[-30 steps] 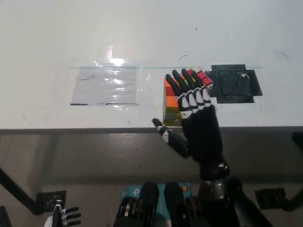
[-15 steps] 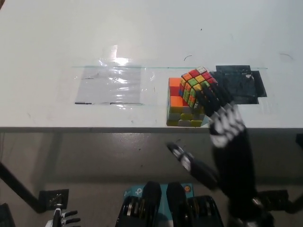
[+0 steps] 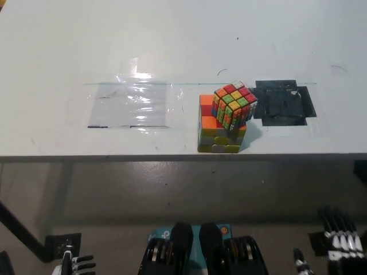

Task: The robot uses its right hand to pick up the small cube kept on the middle on the desk and place it on the bigger cube kept next to it

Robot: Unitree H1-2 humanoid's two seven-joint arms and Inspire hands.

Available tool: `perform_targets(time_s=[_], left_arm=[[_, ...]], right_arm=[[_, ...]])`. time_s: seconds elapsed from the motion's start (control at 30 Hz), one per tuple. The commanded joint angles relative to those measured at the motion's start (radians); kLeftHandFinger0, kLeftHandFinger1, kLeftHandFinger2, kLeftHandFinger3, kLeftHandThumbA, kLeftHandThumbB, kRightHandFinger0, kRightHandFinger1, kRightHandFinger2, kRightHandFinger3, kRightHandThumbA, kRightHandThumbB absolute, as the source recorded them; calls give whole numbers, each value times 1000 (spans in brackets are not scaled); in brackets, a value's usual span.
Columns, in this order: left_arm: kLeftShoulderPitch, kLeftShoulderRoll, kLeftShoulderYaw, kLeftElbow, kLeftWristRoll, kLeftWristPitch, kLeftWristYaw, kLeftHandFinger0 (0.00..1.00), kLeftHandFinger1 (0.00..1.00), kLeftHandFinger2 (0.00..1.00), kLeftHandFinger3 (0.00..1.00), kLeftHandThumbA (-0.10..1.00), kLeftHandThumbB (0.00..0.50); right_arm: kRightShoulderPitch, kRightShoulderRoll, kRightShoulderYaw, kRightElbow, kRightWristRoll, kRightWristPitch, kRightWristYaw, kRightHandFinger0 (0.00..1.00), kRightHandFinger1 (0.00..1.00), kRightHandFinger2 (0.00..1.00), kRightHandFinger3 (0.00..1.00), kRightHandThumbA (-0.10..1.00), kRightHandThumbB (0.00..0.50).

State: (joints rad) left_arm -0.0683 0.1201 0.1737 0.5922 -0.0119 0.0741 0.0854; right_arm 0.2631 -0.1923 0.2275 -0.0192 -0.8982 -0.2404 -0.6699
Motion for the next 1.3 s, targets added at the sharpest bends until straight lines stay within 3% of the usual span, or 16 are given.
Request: perform_targets(time_s=[0.0,0.03,0.07,0.2,0.23,0.37,0.43,0.53,0.6,0.73,0.87,1.0,1.07,1.27], left_arm=[[-25,9,5,4,1,-29,25,561,566,557,530,1000,198],[-26,9,4,4,0,-28,24,570,570,566,565,1000,196],[-21,11,0,-10,4,-19,22,557,561,576,601,1000,182],[-32,14,-2,-2,7,-19,26,550,561,574,589,1000,175],[-29,13,0,-4,3,-23,24,561,566,578,603,1000,181],[-35,10,3,-3,0,-29,27,558,554,562,590,1000,170],[-31,7,3,-13,3,-19,34,567,566,583,600,1000,172],[-35,9,4,-2,2,-18,32,543,552,581,621,1000,168],[-47,6,6,0,0,-17,35,513,532,577,617,1000,168],[-48,3,6,-12,0,-2,36,545,566,621,681,1000,166],[-56,1,11,-2,-8,-5,35,530,563,628,716,1000,167],[-65,2,11,4,-5,-10,41,541,575,642,738,1000,157],[-68,2,14,13,-5,-14,44,559,592,651,692,1000,169],[-65,3,12,19,-5,-14,38,574,608,672,750,1000,164]], right_arm=[[-21,10,-45,85,40,-55,-96,1000,1000,1000,1000,695,99],[-32,13,-51,117,55,-61,-96,1000,1000,1000,1000,674,92],[-45,26,-72,183,122,-34,-37,1000,1000,1000,1000,721,81],[-76,42,-101,275,191,-50,-9,1000,1000,1000,1000,688,74],[-100,68,-135,335,307,-62,39,1000,1000,1000,1000,677,83],[-139,99,-198,375,481,-5,174,1000,1000,1000,1000,728,68],[-164,116,-237,418,575,-6,217,1000,1000,1000,1000,656,42],[-190,123,-278,464,702,-11,309,1000,1000,1000,1000,624,41],[-196,121,-288,445,723,14,336,1000,1000,1000,1000,596,37],[-191,112,-284,403,750,48,397,1000,1000,1000,1000,479,25],[-199,110,-289,386,763,66,420,962,1000,1000,1000,388,53],[-204,111,-294,365,789,74,445,970,1000,1000,1000,341,53],[-201,111,-297,348,797,87,454,962,1000,1000,1000,332,63],[-188,109,-296,325,784,104,459,939,1000,1000,1000,304,57]])
